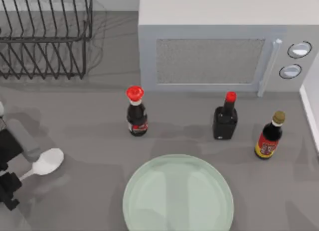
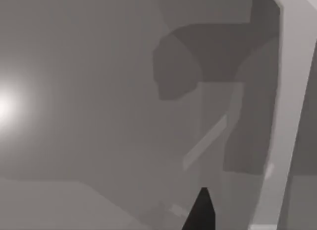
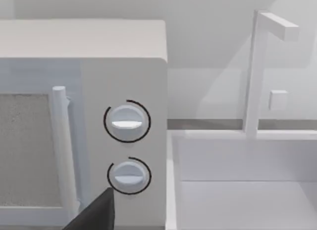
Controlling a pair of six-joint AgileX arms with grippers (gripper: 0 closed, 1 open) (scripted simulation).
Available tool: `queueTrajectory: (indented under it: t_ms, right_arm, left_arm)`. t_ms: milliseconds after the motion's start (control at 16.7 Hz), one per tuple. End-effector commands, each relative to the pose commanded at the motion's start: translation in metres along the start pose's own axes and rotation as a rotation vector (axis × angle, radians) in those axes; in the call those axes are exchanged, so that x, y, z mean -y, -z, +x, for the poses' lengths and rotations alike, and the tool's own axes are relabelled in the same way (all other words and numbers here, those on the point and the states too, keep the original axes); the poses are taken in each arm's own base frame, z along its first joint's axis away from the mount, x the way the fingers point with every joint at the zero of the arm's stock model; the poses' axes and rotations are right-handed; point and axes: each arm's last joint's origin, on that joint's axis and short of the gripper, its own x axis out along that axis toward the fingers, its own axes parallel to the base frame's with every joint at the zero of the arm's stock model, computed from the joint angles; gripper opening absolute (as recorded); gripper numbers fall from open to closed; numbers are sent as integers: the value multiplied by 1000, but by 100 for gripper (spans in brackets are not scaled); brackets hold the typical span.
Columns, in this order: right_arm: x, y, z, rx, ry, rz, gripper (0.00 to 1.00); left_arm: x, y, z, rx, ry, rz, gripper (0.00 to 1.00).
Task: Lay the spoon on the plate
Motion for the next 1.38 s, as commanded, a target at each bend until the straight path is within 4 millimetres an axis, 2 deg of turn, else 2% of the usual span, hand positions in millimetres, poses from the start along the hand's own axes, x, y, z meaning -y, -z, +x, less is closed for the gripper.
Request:
queueTrajectory:
  t_ms: [480,960,1140,1380]
  right_arm:
    - [0,0,0,0,0,0,100]
    - [0,0,0,0,0,0,100]
    - [0,0,0,0,0,0,100]
    - [0,0,0,0,0,0,100]
  left_arm:
    - [3,1,-79,-8,11,-4,0]
    - [3,-2,-82,-9,10,-22,0]
    - [3,-16,-83,-19,16,-97,0]
    - [6,-50,-82,-53,28,-300,0]
